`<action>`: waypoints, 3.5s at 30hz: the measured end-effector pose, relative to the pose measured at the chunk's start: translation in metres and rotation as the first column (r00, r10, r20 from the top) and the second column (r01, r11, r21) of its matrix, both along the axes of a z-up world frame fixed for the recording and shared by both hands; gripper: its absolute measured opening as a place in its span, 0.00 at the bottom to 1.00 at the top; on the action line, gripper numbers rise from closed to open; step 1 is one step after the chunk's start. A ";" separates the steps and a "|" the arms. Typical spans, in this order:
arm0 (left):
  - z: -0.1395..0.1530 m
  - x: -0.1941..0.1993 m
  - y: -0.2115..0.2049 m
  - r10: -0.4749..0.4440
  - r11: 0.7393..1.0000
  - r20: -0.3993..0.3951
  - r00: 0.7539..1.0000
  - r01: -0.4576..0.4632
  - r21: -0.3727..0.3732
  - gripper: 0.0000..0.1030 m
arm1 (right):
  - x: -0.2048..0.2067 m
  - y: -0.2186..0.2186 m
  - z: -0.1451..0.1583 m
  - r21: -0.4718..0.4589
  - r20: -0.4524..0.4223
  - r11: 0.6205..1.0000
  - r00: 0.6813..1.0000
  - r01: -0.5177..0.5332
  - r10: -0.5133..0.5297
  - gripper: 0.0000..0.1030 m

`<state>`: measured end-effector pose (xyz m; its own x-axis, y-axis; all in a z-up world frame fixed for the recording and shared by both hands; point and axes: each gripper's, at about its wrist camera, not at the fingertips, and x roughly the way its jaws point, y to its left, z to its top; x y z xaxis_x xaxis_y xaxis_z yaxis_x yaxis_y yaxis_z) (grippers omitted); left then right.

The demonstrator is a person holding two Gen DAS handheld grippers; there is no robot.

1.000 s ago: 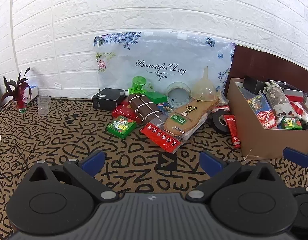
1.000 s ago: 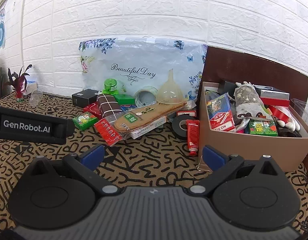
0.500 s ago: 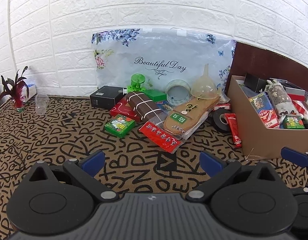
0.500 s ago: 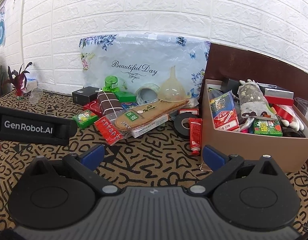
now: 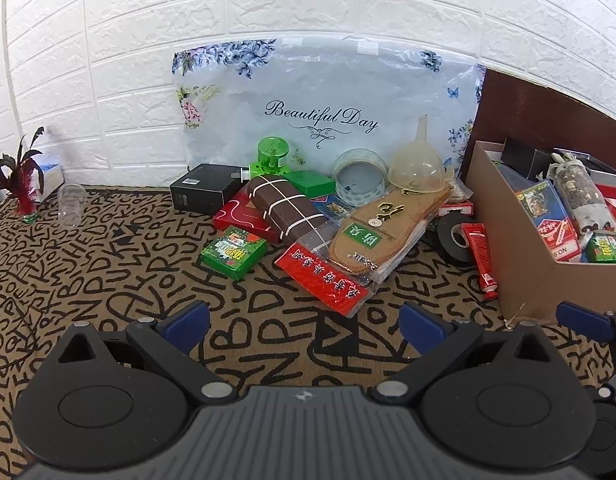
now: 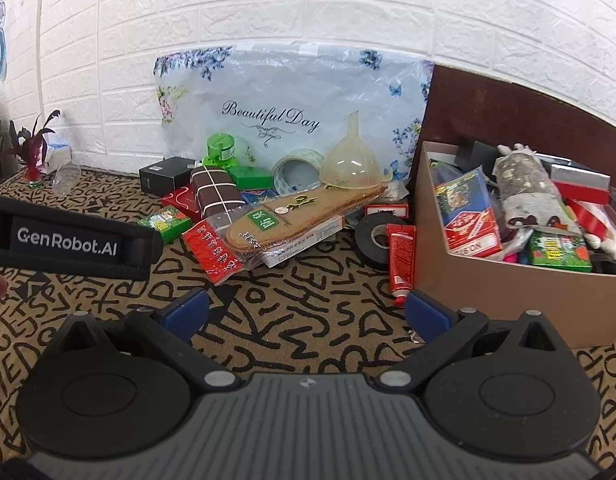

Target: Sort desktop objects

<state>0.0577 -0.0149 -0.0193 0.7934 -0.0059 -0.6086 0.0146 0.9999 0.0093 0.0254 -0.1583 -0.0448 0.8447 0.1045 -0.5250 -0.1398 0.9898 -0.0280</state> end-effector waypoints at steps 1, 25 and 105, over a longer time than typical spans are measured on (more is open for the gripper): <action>-0.001 0.004 0.000 0.001 1.000 -0.005 1.000 -0.001 0.000 1.00 | 0.004 0.001 -0.002 0.001 -0.007 1.000 1.000 -0.003 0.003 0.98; -0.047 0.195 -0.022 -0.337 0.939 -0.097 0.936 0.328 -0.104 0.80 | 0.153 0.014 -0.046 0.052 -0.008 0.996 0.997 -0.074 0.074 0.98; 0.032 0.166 -0.224 -0.416 0.840 0.114 0.902 0.429 -0.331 0.31 | 0.112 -0.241 0.043 0.173 0.229 0.985 0.972 0.000 -0.041 0.50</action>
<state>0.2241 -0.2393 0.0124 0.6877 -0.5465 -0.4780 0.4428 0.8374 -0.3204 0.1373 -0.3990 -0.0019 0.9438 0.1569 -0.2909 -0.1292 0.9852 0.1125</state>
